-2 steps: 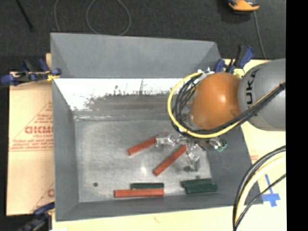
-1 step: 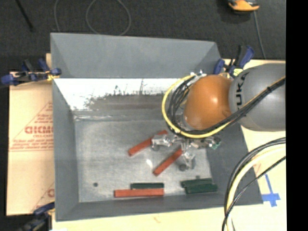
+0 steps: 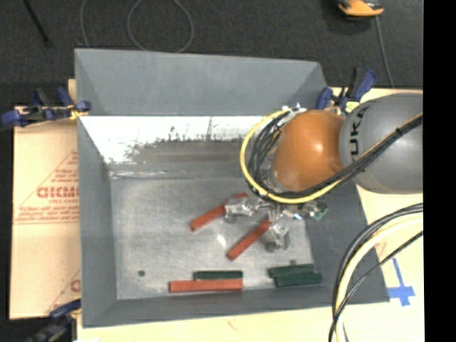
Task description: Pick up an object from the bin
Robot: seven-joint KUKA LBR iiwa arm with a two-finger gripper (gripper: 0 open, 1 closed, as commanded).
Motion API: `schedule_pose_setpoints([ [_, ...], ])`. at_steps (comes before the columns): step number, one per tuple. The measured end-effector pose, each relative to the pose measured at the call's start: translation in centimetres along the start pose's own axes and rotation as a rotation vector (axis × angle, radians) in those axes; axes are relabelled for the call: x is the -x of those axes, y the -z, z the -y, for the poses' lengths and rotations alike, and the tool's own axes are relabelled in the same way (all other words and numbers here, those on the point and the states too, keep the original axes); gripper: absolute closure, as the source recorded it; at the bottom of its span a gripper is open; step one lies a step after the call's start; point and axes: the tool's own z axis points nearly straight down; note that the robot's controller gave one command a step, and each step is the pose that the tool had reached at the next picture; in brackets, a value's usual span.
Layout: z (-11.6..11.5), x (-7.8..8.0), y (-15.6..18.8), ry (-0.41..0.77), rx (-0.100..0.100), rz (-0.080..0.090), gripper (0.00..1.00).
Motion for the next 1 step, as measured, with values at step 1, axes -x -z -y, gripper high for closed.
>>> schedule_pose_setpoints([
  [1, 0.02, 0.04, 0.07, 0.0, -0.001, 0.001, 1.0],
])
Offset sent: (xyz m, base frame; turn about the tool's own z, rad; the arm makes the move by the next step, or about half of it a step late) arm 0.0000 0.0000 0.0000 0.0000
